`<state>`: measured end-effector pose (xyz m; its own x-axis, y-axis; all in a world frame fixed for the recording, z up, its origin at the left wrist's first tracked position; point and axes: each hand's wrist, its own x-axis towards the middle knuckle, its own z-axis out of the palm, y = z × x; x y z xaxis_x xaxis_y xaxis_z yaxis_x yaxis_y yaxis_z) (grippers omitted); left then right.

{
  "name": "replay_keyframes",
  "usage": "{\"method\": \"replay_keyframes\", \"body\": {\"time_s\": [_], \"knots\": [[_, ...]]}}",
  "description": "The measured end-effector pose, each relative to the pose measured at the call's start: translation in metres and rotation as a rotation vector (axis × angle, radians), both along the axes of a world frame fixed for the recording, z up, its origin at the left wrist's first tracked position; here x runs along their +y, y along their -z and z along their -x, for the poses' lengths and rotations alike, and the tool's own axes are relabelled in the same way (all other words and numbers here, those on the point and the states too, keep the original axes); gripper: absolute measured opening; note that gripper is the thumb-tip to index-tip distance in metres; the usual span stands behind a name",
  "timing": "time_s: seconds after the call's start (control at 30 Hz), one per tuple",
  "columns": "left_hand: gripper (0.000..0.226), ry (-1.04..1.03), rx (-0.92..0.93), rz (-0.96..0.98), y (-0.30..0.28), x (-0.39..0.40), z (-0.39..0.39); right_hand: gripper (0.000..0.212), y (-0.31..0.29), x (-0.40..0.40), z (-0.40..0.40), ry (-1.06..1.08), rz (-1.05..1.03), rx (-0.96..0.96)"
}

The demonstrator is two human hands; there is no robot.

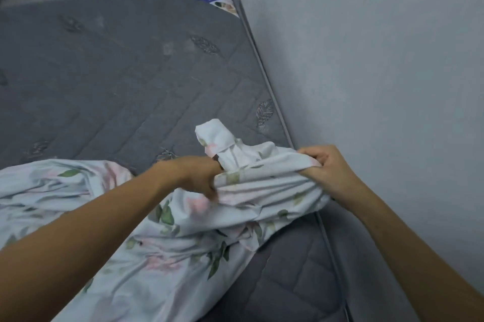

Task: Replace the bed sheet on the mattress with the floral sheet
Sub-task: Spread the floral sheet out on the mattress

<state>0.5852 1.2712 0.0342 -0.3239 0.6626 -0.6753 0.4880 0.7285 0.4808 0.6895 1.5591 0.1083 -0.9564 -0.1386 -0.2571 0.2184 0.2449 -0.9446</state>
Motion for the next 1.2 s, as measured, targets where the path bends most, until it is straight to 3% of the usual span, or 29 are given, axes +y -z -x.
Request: {"method": "replay_keyframes", "body": {"time_s": [0.1, 0.17, 0.23, 0.3, 0.37, 0.4, 0.47, 0.5, 0.63, 0.7, 0.8, 0.9, 0.97, 1.0, 1.07, 1.1, 1.13, 1.2], "knots": [[0.035, -0.106, 0.232, -0.105, 0.012, -0.028, 0.017, 0.013, 0.013, 0.018, -0.015, 0.155, -0.056, -0.025], [0.051, -0.251, 0.418, -0.355, -0.001, -0.037, 0.036, 0.029, 0.022, 0.03, -0.02, 0.301, -0.159, -0.036], [0.044, -0.416, 0.431, -0.593, -0.034, -0.022, 0.048, 0.043, 0.029, 0.034, -0.016, 0.377, -0.287, -0.072], [0.033, -0.578, 0.35, -0.746, -0.074, 0.006, 0.045, 0.058, 0.028, 0.033, -0.004, 0.3, -0.382, -0.134], [0.03, -0.571, 0.333, -0.827, -0.101, 0.027, 0.032, 0.047, 0.009, 0.019, 0.01, 0.107, -0.3, -0.097], [0.028, -0.511, 0.323, -0.831, -0.107, 0.034, 0.023, 0.042, -0.003, 0.008, 0.018, -0.026, -0.185, -0.066], [0.025, -0.332, 0.341, -0.774, -0.105, 0.034, 0.005, 0.068, -0.021, -0.014, 0.034, -0.226, -0.046, -0.022], [0.026, -0.281, 0.327, -0.746, -0.101, 0.029, -0.004, 0.069, -0.022, -0.025, 0.038, -0.273, -0.044, -0.026], [0.043, -0.374, 0.188, -0.65, -0.06, -0.018, -0.019, 0.008, 0.003, -0.047, 0.042, -0.298, -0.149, -0.044], [0.051, -0.323, 0.123, -0.461, -0.029, -0.052, -0.022, 0.012, 0.019, -0.042, 0.033, -0.274, -0.104, -0.07], [0.043, -0.17, -0.061, -0.149, 0.01, -0.088, -0.032, 0.016, 0.04, -0.025, 0.018, -0.232, -0.073, -0.117], [0.036, -0.079, 0.002, -0.033, 0.019, -0.101, -0.025, 0.01, 0.061, -0.011, 0.0, -0.334, -0.102, -0.25], [0.041, -0.018, 0.123, -0.088, 0.009, -0.093, -0.022, 0.066, 0.066, -0.006, 0.003, -0.285, 0.002, -0.407], [0.042, 0.024, 0.163, -0.126, 0.001, -0.086, -0.026, 0.081, 0.064, -0.01, 0.01, -0.214, 0.041, -0.469], [0.043, 0.126, 0.241, -0.164, -0.009, -0.076, -0.042, 0.071, 0.06, -0.033, 0.033, -0.174, -0.011, -0.353], [0.041, 0.16, 0.27, -0.172, -0.012, -0.075, -0.052, 0.067, 0.063, -0.049, 0.048, -0.21, -0.188, -0.2], [0.04, 0.184, 0.29, -0.182, -0.014, -0.076, -0.062, 0.072, 0.069, -0.068, 0.062, -0.256, -0.321, -0.074], [0.04, 0.182, 0.303, -0.22, -0.014, -0.086, -0.073, 0.095, 0.096, -0.102, 0.084, -0.42, -0.442, -0.029]]}}
